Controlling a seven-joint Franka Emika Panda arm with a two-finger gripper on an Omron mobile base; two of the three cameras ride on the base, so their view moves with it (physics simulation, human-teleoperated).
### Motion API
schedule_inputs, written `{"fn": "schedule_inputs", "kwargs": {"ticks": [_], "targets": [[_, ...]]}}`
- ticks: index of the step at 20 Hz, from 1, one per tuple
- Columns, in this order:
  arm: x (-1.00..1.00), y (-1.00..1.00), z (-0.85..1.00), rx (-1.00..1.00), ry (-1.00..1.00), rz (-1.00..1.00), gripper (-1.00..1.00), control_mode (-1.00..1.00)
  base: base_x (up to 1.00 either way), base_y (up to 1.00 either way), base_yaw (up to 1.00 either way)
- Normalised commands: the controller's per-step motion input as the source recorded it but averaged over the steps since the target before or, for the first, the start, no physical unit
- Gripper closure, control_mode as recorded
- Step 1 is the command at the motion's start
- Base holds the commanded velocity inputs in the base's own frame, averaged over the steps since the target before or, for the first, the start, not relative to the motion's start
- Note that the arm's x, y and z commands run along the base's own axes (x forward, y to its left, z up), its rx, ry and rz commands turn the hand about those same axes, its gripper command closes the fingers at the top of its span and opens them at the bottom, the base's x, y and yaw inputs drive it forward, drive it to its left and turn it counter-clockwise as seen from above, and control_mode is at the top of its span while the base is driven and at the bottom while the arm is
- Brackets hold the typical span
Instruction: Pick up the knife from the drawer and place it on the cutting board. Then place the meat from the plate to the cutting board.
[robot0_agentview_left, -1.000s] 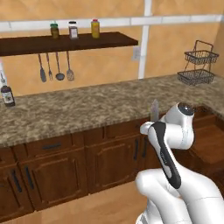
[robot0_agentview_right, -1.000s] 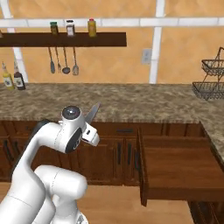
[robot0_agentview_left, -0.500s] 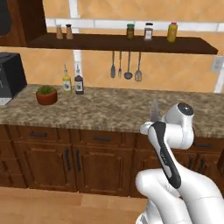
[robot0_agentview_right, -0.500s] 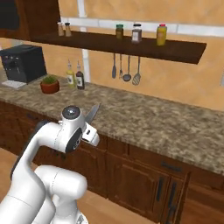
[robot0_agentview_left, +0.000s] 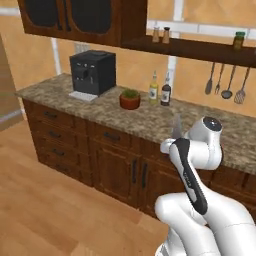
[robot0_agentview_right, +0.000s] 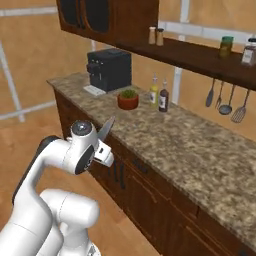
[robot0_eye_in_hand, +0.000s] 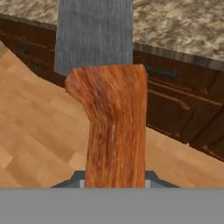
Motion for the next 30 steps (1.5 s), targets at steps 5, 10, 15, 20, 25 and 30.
{"fn": "schedule_inputs", "kwargs": {"ticks": [5,10,15,20,25,30], "targets": [[0.0,0.0,0.0,0.0,0.0,0.0,1.0,1.0,-0.28,0.54,0.81],[0.0,0.0,0.0,0.0,0.0,0.0,1.0,1.0,-0.04,0.54,0.82],[0.0,0.0,0.0,0.0,0.0,0.0,1.0,1.0,0.0,0.59,0.78],[0.0,0.0,0.0,0.0,0.0,0.0,1.0,1.0,0.0,0.64,0.75],[0.0,0.0,0.0,0.0,0.0,0.0,1.0,1.0,0.12,0.61,0.7],[0.0,0.0,0.0,0.0,0.0,0.0,1.0,1.0,0.09,0.67,0.7]]}}
